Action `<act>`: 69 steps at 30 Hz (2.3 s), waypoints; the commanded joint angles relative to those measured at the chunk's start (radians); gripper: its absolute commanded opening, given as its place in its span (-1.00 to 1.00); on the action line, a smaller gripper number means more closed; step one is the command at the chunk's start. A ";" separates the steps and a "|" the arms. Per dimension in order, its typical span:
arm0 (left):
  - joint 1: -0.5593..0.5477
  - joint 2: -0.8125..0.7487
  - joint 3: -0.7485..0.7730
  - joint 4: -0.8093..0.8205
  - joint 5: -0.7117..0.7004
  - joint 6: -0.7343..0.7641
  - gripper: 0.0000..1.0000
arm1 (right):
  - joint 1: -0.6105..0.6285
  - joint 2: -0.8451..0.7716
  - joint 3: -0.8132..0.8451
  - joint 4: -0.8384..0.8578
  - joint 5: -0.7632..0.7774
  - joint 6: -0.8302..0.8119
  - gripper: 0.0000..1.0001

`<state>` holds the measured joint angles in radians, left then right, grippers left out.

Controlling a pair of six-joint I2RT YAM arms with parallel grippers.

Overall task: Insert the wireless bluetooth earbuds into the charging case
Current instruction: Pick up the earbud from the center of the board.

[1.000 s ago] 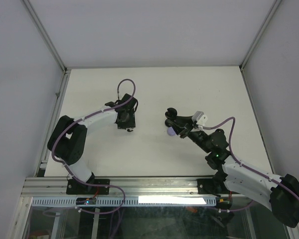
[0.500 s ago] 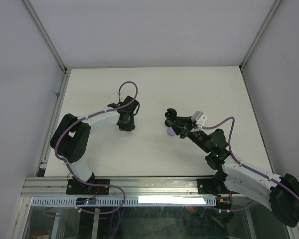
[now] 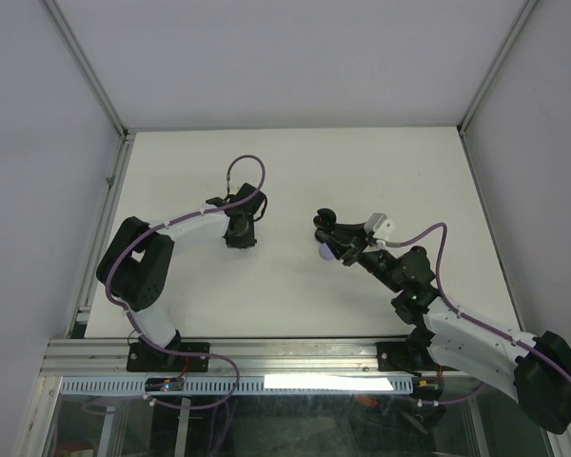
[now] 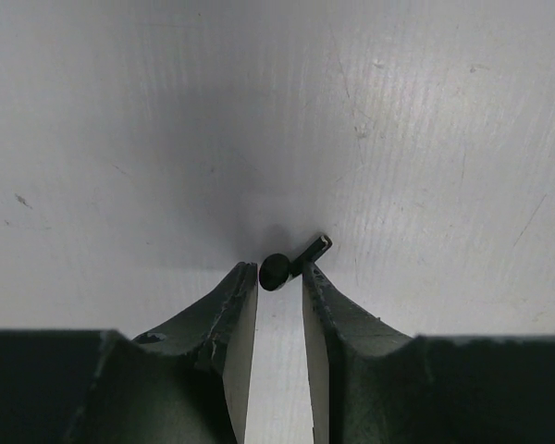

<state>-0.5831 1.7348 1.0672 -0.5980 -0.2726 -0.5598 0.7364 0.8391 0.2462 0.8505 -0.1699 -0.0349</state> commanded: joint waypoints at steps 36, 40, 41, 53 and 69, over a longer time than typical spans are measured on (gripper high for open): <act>0.022 0.077 0.169 -0.028 0.086 0.231 -0.12 | -0.005 -0.016 0.008 0.016 0.008 0.010 -1.00; 0.022 0.077 0.152 -0.038 0.076 0.222 -0.11 | -0.004 -0.018 0.007 0.017 0.011 0.007 -1.00; 0.022 0.075 0.148 -0.041 0.079 0.219 -0.11 | -0.005 -0.018 0.009 0.017 0.011 0.007 -1.00; 0.010 0.032 0.085 -0.076 0.172 0.220 -0.15 | -0.006 -0.019 0.010 0.021 0.008 0.009 -1.00; 0.061 -0.125 0.078 -0.094 0.050 0.168 -0.17 | -0.006 -0.006 0.019 0.024 -0.001 0.012 -1.00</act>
<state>-0.5629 1.6627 1.1488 -0.6960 -0.1642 -0.3565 0.7345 0.8383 0.2462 0.8318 -0.1719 -0.0277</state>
